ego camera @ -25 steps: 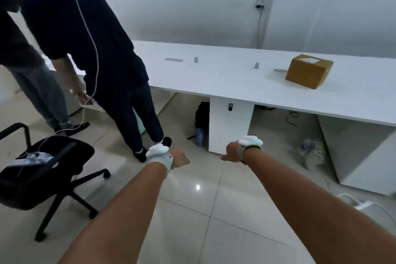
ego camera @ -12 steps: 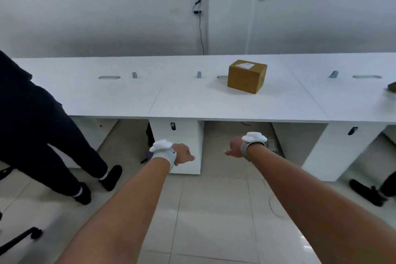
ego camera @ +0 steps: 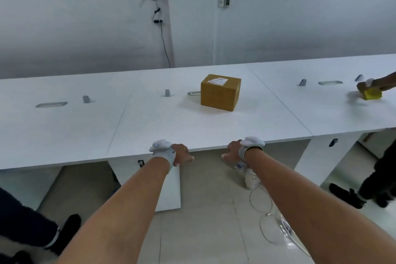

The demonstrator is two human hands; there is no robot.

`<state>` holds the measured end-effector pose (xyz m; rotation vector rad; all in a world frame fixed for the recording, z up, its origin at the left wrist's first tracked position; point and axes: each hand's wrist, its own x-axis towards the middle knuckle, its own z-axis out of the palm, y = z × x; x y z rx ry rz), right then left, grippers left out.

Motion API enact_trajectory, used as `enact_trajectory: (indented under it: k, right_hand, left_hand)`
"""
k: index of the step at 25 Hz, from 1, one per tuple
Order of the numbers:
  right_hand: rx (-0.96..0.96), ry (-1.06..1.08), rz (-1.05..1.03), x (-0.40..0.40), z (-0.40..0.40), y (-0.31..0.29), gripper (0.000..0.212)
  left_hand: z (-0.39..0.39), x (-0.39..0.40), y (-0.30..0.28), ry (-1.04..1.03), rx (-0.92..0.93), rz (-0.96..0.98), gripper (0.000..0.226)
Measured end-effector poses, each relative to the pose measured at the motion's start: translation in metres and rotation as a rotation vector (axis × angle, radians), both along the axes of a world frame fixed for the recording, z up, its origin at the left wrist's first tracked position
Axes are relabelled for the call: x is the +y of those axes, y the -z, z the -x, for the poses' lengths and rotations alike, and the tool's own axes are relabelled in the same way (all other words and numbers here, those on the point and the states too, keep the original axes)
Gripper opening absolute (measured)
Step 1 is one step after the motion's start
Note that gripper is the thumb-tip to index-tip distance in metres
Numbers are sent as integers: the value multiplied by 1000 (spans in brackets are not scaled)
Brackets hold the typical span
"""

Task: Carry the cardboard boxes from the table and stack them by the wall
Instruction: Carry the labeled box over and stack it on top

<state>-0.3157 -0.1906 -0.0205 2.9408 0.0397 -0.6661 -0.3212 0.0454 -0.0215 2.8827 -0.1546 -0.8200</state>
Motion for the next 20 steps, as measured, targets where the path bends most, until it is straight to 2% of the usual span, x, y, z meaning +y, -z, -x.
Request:
enact_trajectory:
  k: [4,11,15,20]
  right_hand:
    - [35,64,-45,16,-78,-1,59]
    - [38,104,-67,13,-171,7,60]
    - [80,96,-48,-9,-242,17,59]
    - [31,115,-96,-52,-342,18,58]
  left_hand:
    - [-92,8,-6,72,-12,-7,48]
    - [-205,9,6,78,23,15,47]
    - [-278,-6,14,76,49,11,46]
    - [-371,-38,11,6,40,24,46]
